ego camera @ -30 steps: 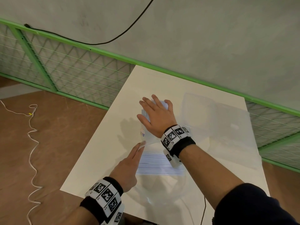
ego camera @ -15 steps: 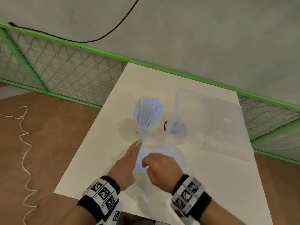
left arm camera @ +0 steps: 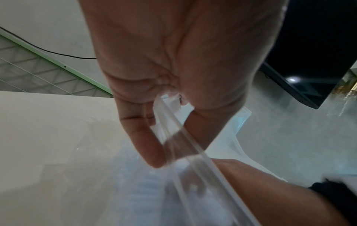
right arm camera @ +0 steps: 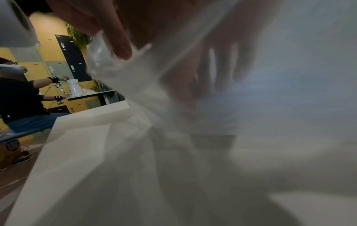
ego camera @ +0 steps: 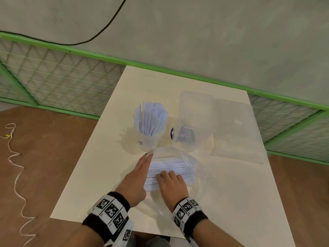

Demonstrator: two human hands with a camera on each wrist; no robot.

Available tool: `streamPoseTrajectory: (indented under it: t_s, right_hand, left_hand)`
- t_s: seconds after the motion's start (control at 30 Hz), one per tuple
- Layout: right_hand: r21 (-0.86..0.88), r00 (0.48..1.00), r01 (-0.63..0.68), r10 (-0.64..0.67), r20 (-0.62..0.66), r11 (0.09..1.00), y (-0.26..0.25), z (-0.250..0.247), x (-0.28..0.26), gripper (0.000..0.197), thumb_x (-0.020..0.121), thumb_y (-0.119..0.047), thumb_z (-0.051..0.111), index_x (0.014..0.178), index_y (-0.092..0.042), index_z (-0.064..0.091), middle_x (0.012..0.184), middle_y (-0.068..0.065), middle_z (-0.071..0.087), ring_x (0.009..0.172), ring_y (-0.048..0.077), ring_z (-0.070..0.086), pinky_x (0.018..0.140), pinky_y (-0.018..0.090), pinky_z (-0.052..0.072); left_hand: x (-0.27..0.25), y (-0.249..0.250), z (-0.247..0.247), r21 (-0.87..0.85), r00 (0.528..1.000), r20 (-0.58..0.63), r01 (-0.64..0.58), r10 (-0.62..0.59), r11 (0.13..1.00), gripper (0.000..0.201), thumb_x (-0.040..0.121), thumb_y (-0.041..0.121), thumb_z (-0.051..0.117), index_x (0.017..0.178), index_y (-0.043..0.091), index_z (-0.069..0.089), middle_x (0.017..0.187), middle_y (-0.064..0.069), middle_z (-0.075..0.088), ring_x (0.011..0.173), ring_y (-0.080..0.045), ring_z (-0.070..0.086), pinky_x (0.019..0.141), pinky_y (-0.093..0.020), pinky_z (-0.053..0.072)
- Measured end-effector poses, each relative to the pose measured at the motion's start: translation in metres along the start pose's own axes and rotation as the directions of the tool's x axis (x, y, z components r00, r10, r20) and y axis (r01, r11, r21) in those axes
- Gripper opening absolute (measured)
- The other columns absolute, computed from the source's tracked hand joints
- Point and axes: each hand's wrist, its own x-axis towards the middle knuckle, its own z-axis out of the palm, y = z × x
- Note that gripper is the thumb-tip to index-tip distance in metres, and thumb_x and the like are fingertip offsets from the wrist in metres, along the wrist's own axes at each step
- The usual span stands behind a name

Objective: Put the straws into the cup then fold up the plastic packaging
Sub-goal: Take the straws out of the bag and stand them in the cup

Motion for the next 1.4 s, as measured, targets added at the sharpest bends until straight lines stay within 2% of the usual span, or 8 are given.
streamPoseTrajectory:
  t_s: [0.23,0.43,0.6,0.77,0.83,1.0,1.2,1.4]
  right_hand:
    - [0.031,1.0,0.001,-0.001,0.011,1.0,0.001,0.006,0.005,0.048,0.055,-0.019,0.083,0.101,-0.021,0.07,0.09,-0.002,0.068,0.076,0.022,0.063,0.064,0.033,0.052]
    - [0.006,1.0,-0.011,0.011,0.003,1.0,0.0,0.005,0.01,0.033,0.052,-0.015,0.078,0.083,-0.022,0.069,0.082,-0.003,0.065,0.072,0.022,0.061,0.063,0.034,0.051]
    - [0.029,0.998,-0.018,0.017,0.057,0.999,0.0,0.003,0.014,0.037,0.047,-0.015,0.078,0.082,-0.023,0.069,0.075,-0.005,0.065,0.069,0.021,0.061,0.064,0.035,0.051]
    - [0.012,0.986,0.023,-0.025,0.163,1.0,0.001,-0.007,0.018,0.033,0.078,-0.015,0.058,0.11,-0.014,0.061,0.111,0.004,0.061,0.104,0.029,0.054,0.091,0.042,0.04]
    - [-0.014,0.984,0.046,-0.043,0.174,0.999,0.001,-0.008,0.019,0.031,0.082,-0.016,0.056,0.113,-0.013,0.058,0.116,0.006,0.058,0.109,0.03,0.05,0.095,0.043,0.035]
    - [-0.035,0.973,0.059,-0.049,0.228,0.998,-0.001,-0.01,0.019,0.028,0.085,-0.022,0.057,0.112,-0.016,0.056,0.112,0.005,0.063,0.107,0.031,0.053,0.095,0.044,0.033]
    - [-0.082,0.962,0.124,-0.1,0.255,0.989,-0.001,-0.013,0.015,0.029,0.086,-0.032,0.056,0.108,-0.013,0.058,0.111,0.009,0.06,0.108,0.032,0.05,0.097,0.046,0.033]
    - [0.099,0.978,0.124,-0.139,0.158,0.987,0.015,-0.02,0.005,0.035,0.085,-0.041,0.041,0.111,-0.019,0.045,0.093,0.0,0.068,0.083,0.028,0.062,0.09,0.041,0.035]
  left_hand:
    - [-0.001,-0.007,0.001,-0.009,0.999,-0.012,-0.039,0.039,0.999,0.111,0.072,-0.011,0.05,0.152,0.039,-0.008,0.156,0.03,-0.012,0.102,-0.02,0.06,0.077,-0.034,0.056]
    - [-0.001,-0.01,-0.001,-0.013,0.998,-0.026,-0.048,0.048,0.999,0.11,0.07,-0.011,0.05,0.152,0.038,-0.005,0.155,0.032,-0.012,0.099,-0.021,0.061,0.076,-0.034,0.056]
    - [-0.002,-0.008,-0.003,0.0,0.998,-0.03,-0.048,0.048,0.999,0.107,0.071,-0.011,0.051,0.153,0.035,-0.003,0.154,0.033,-0.012,0.099,-0.019,0.059,0.075,-0.032,0.055]
    - [-0.003,-0.007,-0.004,0.005,0.998,-0.034,-0.054,0.054,0.999,0.106,0.072,-0.011,0.05,0.153,0.034,-0.002,0.154,0.032,-0.012,0.099,-0.017,0.058,0.076,-0.029,0.054]
    - [-0.004,-0.006,-0.005,-0.002,0.998,-0.03,-0.047,0.047,0.999,0.106,0.073,-0.011,0.051,0.153,0.033,-0.002,0.155,0.032,-0.013,0.102,-0.015,0.057,0.076,-0.023,0.052]
    - [-0.005,-0.005,-0.007,0.014,0.999,-0.026,-0.029,0.03,0.999,0.106,0.073,-0.011,0.052,0.152,0.036,-0.003,0.154,0.032,-0.013,0.086,-0.011,0.05,0.068,-0.018,0.044]
    - [-0.004,-0.008,-0.007,0.012,0.999,-0.022,-0.029,0.029,1.0,0.11,0.07,-0.013,0.05,0.152,0.037,-0.002,0.151,0.038,-0.015,0.092,-0.015,0.059,0.074,-0.029,0.055]
    - [-0.004,-0.008,-0.009,0.013,0.999,-0.019,-0.033,0.033,0.999,0.11,0.07,-0.012,0.051,0.152,0.037,-0.005,0.147,0.042,-0.02,0.093,-0.017,0.061,0.076,-0.031,0.055]
